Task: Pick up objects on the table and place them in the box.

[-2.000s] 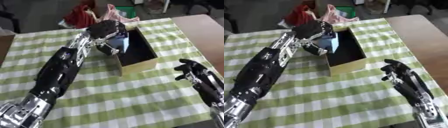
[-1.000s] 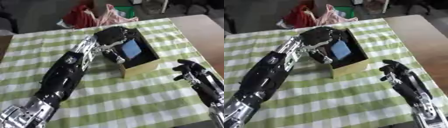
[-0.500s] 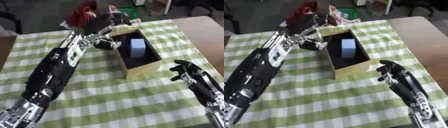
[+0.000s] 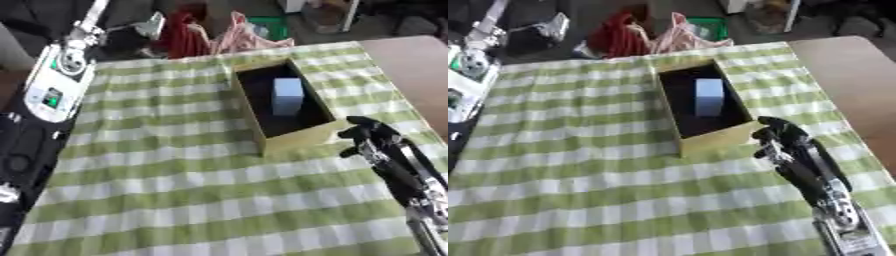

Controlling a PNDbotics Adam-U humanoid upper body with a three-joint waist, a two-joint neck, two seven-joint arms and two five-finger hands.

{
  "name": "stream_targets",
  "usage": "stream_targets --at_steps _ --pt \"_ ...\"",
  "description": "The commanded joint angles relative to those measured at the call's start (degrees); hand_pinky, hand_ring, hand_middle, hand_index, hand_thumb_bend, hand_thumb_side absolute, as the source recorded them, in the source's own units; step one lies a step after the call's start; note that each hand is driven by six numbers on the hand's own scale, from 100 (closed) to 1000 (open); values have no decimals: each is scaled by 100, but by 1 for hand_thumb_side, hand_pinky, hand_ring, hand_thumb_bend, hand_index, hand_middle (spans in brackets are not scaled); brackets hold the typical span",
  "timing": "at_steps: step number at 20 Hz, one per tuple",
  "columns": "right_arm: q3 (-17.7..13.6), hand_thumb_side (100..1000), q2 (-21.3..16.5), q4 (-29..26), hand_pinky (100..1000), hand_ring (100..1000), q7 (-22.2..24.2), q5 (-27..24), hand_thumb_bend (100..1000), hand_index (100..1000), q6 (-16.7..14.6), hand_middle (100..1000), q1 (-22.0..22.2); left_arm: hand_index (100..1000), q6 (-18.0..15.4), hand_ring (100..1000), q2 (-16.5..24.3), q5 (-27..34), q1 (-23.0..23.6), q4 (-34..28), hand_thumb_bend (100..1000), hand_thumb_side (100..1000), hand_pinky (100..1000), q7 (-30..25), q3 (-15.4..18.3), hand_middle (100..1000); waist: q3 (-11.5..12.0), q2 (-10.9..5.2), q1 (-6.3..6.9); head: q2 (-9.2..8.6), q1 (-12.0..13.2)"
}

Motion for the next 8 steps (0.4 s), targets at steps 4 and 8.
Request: stream_targets --at_steps 4,8 --pt "-81 550 -144 -104 585 789 -56 28 100 849 -10 621 -20 831 522 728 417 814 588 -835 100 366 716 195 456 723 130 -104 -18 124 128" --pt "-136 550 -156 -116 585 790 -115 34 100 850 -11 621 1 835 747 730 341 1172 1093 -1123 100 418 715 274 682 722 215 -93 -18 151 178"
